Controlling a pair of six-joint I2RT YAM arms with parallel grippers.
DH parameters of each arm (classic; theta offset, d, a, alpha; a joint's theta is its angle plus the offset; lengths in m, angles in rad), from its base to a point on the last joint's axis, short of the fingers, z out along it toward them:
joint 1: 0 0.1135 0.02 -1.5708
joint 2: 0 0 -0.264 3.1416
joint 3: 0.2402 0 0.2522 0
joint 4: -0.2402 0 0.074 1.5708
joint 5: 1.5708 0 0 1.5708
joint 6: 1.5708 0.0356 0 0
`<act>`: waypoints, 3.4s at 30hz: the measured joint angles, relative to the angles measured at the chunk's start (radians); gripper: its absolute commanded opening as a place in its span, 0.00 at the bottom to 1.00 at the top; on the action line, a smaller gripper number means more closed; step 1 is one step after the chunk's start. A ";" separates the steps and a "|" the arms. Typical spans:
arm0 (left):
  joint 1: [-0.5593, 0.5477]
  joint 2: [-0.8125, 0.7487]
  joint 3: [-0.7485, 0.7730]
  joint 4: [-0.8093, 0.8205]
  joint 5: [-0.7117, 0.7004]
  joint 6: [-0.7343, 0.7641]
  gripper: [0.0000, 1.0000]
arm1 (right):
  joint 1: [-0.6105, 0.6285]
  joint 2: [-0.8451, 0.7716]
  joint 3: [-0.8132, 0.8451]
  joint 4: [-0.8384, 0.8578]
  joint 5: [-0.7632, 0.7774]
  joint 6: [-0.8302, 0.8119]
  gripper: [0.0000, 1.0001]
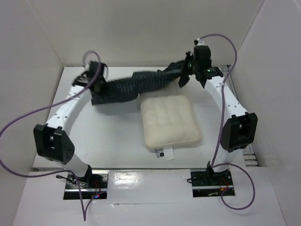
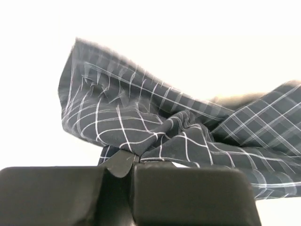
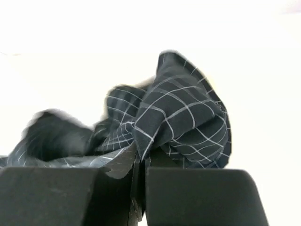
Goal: Put the pillow into the pillowcase
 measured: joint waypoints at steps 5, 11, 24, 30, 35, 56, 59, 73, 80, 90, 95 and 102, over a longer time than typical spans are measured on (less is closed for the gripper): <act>0.199 -0.008 0.472 -0.013 0.096 0.094 0.00 | 0.041 -0.033 0.177 0.023 -0.119 0.000 0.00; 0.346 -0.105 0.491 -0.043 0.167 0.122 0.02 | 0.181 -0.212 -0.022 0.098 -0.193 -0.009 0.00; 0.457 -0.117 -0.126 -0.087 0.198 0.065 0.90 | 0.579 -0.286 -0.517 -0.048 -0.063 0.050 0.94; 0.117 -0.119 -0.122 -0.050 0.238 0.106 0.91 | 0.310 -0.507 -0.523 -0.177 0.147 0.083 1.00; -0.114 -0.082 -0.122 0.006 0.272 0.126 1.00 | 0.092 -0.642 -0.619 -0.211 0.199 0.108 1.00; -0.245 0.204 -0.011 0.094 0.386 0.157 0.00 | -0.158 -0.592 -0.691 -0.232 0.079 0.154 0.00; -0.215 0.143 0.018 0.077 0.372 0.184 0.00 | -0.197 -0.667 -0.622 -0.312 0.182 0.142 0.00; -0.481 0.090 0.045 -0.033 0.402 0.344 1.00 | -0.214 -0.740 -0.550 -0.407 0.250 0.096 0.86; -0.216 0.059 -0.010 -0.068 0.338 0.282 1.00 | 0.057 -0.576 -0.501 -0.260 0.115 0.084 0.98; 0.068 0.112 -0.217 0.015 0.303 0.095 1.00 | 0.403 -0.443 -0.597 -0.177 0.082 0.154 0.99; 0.069 0.259 -0.160 0.074 0.314 0.064 0.98 | 0.407 -0.351 -0.599 -0.149 0.088 0.154 0.86; 0.069 0.379 -0.084 0.110 0.318 0.020 0.06 | 0.407 -0.269 -0.608 -0.114 0.128 0.143 0.34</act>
